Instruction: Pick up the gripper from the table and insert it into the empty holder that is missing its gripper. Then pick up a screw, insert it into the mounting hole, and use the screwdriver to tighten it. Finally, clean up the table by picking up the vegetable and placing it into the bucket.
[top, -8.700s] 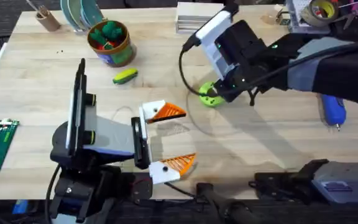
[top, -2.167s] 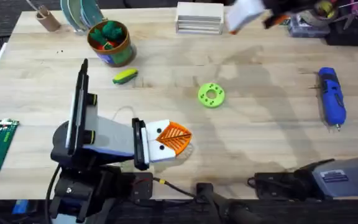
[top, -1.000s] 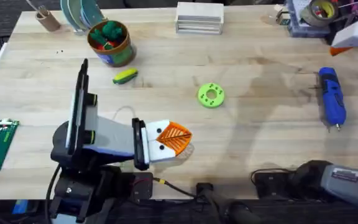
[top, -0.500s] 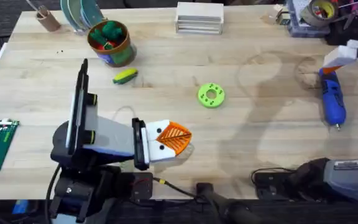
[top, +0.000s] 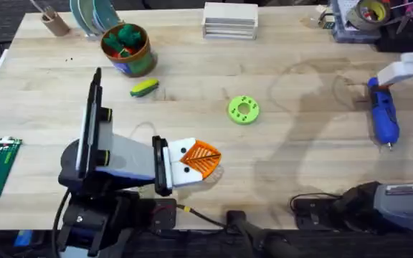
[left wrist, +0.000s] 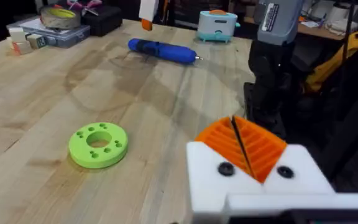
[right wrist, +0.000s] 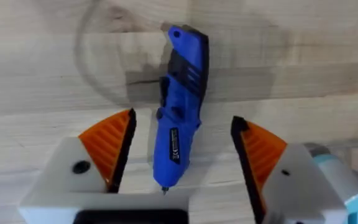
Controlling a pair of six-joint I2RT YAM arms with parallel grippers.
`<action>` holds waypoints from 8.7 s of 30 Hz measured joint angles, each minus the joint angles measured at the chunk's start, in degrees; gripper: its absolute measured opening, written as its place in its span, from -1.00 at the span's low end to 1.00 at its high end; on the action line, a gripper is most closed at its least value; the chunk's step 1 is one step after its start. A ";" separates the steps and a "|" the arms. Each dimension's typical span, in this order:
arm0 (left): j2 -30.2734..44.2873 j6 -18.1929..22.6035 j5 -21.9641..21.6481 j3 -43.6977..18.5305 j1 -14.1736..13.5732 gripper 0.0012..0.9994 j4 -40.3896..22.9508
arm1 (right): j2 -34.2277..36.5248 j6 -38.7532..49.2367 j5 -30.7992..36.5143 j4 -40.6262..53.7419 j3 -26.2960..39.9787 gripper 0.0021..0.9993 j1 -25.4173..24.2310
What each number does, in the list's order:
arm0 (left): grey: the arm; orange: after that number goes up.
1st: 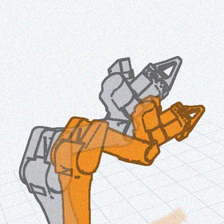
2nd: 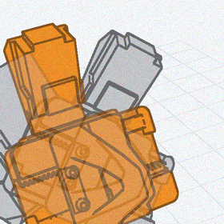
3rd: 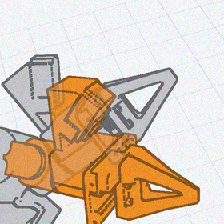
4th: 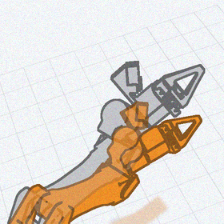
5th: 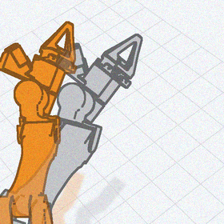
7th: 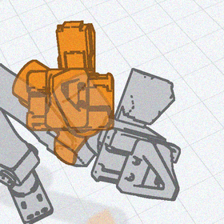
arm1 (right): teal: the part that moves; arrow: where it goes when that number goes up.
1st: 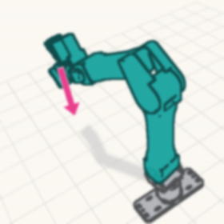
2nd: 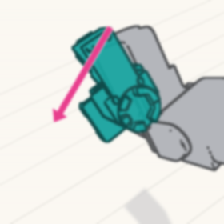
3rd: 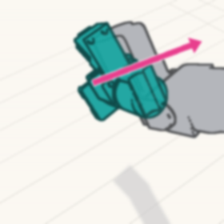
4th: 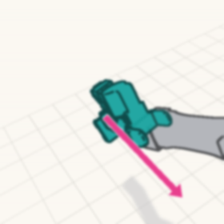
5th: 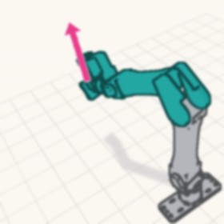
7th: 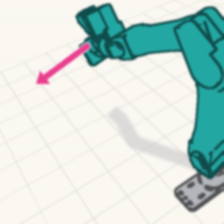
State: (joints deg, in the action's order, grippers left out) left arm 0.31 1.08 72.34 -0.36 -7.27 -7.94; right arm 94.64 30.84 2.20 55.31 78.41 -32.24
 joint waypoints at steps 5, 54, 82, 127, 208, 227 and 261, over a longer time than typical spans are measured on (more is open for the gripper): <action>0.01 0.00 -0.01 0.00 0.00 -0.99 0.00 | 3.41 2.74 -2.28 -0.75 0.00 0.94 -0.69; 0.00 0.00 0.01 0.00 0.00 -1.00 0.00 | 15.31 2.43 -7.04 -4.92 -0.04 0.95 -5.69; 0.01 0.00 0.01 0.00 0.00 -1.00 0.00 | 15.53 2.65 -6.54 -5.51 -0.02 0.40 -4.77; 0.01 0.00 0.01 0.00 0.00 -1.00 0.00 | 15.63 3.46 -7.05 -4.89 -0.03 -0.95 -4.66; 0.01 -1.11 -0.59 0.00 0.00 -1.00 0.18 | -39.89 -33.92 -40.65 -91.02 -35.93 -0.95 71.92; 0.01 -1.09 -3.27 0.00 0.00 -1.00 0.70 | -31.69 -34.74 -40.85 -95.13 -35.93 -0.95 75.42; 0.01 -1.09 -4.25 0.00 0.00 -1.00 0.90 | -27.26 -34.74 -40.85 -95.98 -35.95 -0.95 77.23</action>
State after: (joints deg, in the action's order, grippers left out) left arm 0.32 -0.01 68.10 -0.36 -7.27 -7.05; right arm 67.37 -3.90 -38.65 -40.67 42.46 44.99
